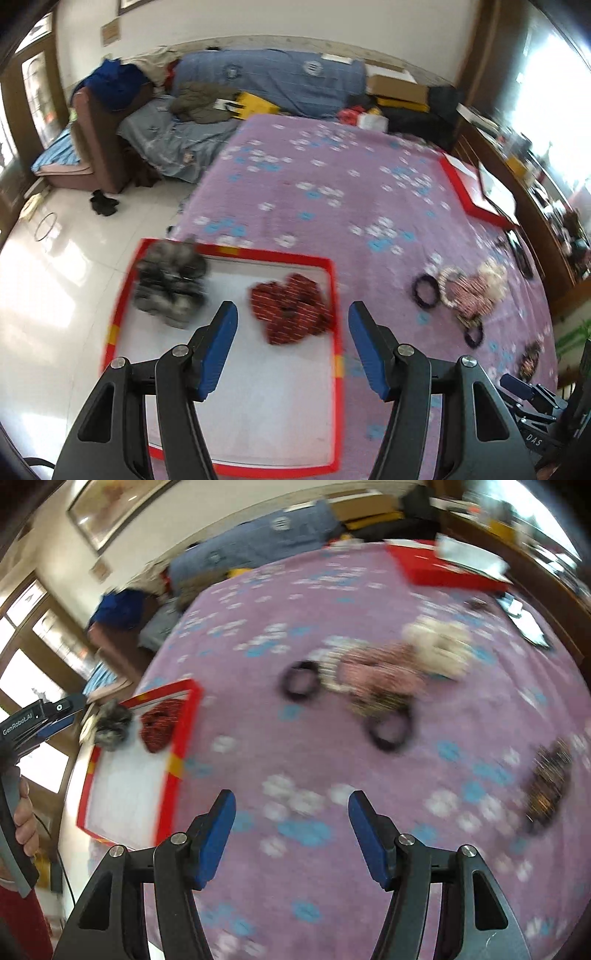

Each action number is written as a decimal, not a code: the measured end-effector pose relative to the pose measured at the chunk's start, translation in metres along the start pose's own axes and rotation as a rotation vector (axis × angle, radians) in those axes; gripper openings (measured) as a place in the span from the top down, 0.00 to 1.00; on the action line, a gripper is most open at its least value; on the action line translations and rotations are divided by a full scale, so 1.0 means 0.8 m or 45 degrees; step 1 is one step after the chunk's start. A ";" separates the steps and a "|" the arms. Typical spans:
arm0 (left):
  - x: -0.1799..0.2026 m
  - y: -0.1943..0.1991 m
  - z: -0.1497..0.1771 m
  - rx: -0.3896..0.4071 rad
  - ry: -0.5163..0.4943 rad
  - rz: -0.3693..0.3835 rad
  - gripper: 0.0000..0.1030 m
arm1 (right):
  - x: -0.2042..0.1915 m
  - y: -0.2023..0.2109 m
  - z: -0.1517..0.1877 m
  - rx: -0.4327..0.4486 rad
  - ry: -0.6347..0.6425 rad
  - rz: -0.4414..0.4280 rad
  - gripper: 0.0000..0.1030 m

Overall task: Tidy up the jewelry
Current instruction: 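Withdraw both tools from the tray back toward the bed items, then grasp the pink plaid scrunchie with the left tool while the right tool grasps the black claw clip, then carry the plaid scrunchie and claw clip into the tray and open both tools, then grasp the leopard-print hair tie with the left tool while the right tool grasps the cream polka-dot scrunchie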

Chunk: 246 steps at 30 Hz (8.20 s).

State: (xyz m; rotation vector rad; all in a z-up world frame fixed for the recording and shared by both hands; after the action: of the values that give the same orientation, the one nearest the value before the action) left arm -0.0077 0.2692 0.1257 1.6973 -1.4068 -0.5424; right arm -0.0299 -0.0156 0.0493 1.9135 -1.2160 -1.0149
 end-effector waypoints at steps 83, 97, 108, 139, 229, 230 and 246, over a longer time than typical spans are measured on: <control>0.302 -0.068 0.050 -0.227 -0.092 0.436 0.92 | 0.269 0.064 0.033 0.032 -0.314 0.001 0.69; 0.055 -0.001 0.065 -0.129 0.171 0.137 0.92 | 0.115 0.038 0.000 0.004 -0.089 -0.138 0.69; -0.158 0.031 0.098 -0.115 0.351 -0.190 0.92 | -0.120 -0.028 -0.019 -0.102 0.269 -0.412 0.68; -0.225 0.026 0.109 -0.156 0.385 -0.293 0.66 | -0.285 -0.134 0.034 -0.289 0.636 -0.390 0.63; 0.306 -0.235 0.092 -0.514 0.057 0.311 0.72 | 0.251 -0.118 -0.155 -0.072 -0.069 -0.023 0.46; 0.306 -0.236 0.093 -0.521 0.056 0.308 0.85 | 0.252 -0.121 -0.156 -0.075 -0.067 -0.016 0.46; 0.303 -0.153 0.074 -0.368 -0.006 0.395 0.96 | 0.226 -0.060 -0.133 -0.004 -0.015 0.003 0.88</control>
State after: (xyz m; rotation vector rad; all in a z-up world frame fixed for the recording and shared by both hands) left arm 0.0843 0.0223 0.0369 1.2234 -1.4814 -0.5436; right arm 0.1316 -0.1536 0.0137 1.9058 -1.2221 -1.0279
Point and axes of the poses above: each gripper's, at about its wrist camera, not at the fingertips, and y roughly against the way its jaws point, x to its right, z to its underside, the point moved 4 cm from there along -y, roughly the way its jaws point, and after that the axes turned 8 degrees about y, right-handed, at the moved point
